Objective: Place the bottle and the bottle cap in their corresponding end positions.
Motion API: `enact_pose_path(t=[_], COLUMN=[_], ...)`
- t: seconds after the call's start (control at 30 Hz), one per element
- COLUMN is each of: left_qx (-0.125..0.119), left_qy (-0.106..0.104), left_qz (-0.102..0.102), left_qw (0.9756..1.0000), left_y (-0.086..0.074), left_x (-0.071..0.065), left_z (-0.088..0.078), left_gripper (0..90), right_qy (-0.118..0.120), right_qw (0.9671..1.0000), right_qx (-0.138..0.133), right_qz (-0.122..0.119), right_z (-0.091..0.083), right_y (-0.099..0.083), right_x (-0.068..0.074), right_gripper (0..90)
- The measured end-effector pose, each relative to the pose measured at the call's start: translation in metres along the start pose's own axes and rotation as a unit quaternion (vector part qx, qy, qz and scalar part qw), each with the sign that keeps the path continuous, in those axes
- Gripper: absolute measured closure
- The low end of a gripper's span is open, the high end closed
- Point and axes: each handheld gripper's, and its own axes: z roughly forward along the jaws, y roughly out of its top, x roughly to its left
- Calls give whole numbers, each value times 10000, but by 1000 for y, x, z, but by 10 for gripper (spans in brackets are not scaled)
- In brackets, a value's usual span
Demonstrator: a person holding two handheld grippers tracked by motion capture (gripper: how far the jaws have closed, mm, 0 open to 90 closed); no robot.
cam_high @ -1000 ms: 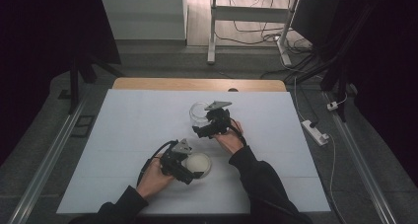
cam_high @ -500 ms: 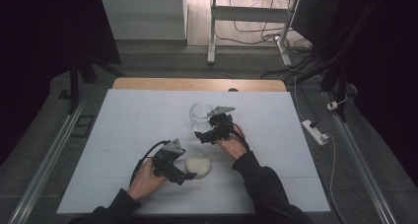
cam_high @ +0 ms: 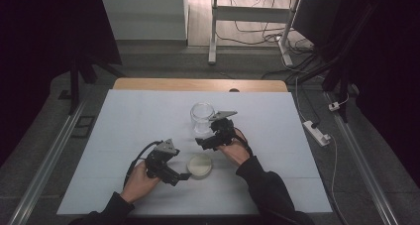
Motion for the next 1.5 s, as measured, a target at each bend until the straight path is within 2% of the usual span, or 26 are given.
enact_pose_path(t=[0.23,0.5,0.9,1.23,1.5], left_qx=[-36,-11,-178,-277,-368], left_qy=[40,118,244,373,471], left_qz=[-61,-72,-245,-476,-664], left_qw=[10000,9999,9992,9978,9960], left_y=[-5,-13,-28,-45,-59], left_x=[-1,-4,-5,-7,-9], left_z=[-10,-20,-42,-61,-74], left_gripper=[0,0,0,0,0], right_qy=[178,270,345,323,259], right_qw=[9998,9993,9986,9990,9994], right_qx=[20,7,-17,-152,-191], right_qz=[-125,-249,-399,-272,-116], right_z=[-8,-19,-42,-68,-92], right_y=[0,-5,-17,-36,-57], right_x=[10,21,31,34,34], right_gripper=[0,0,0,0,0])
